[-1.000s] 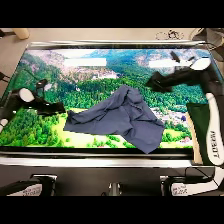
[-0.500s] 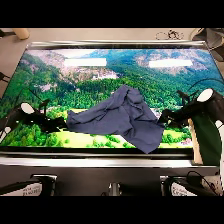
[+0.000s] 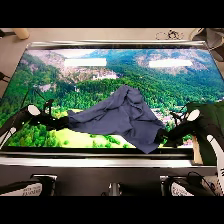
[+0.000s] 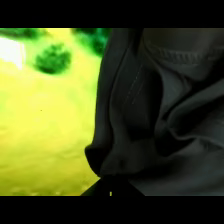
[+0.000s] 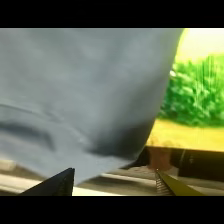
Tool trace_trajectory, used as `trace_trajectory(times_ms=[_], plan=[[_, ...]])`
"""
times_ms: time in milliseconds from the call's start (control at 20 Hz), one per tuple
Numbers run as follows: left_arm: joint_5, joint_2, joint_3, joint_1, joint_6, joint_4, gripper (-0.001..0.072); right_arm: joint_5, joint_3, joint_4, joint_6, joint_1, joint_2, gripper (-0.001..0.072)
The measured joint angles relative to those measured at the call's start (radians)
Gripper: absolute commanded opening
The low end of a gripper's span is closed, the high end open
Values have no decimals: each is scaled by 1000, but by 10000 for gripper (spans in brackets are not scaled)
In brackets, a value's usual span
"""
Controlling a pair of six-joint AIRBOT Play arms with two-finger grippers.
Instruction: Fold the shirts.
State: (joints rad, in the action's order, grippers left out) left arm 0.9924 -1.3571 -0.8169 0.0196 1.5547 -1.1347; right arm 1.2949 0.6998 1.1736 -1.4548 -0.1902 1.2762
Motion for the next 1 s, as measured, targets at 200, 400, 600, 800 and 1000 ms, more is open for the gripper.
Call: trace_trajectory(times_ms=[200,400,600,800,1000], plan=[[18,65,-5,-3,-5,6,24,-145,-64,-76,14,-1,-3,16],[34,221,-108,-3,-39,5,23,-192,100,-111,92,2,-84,15],[25,448,-451,-3,-39,-100,23,-241,530,-112,148,1,-292,16],[-10,625,-822,-3,104,-319,23,-364,906,-63,120,-1,-499,16],[35,718,-961,-3,175,-396,24,-393,1050,-19,65,0,-612,17]])
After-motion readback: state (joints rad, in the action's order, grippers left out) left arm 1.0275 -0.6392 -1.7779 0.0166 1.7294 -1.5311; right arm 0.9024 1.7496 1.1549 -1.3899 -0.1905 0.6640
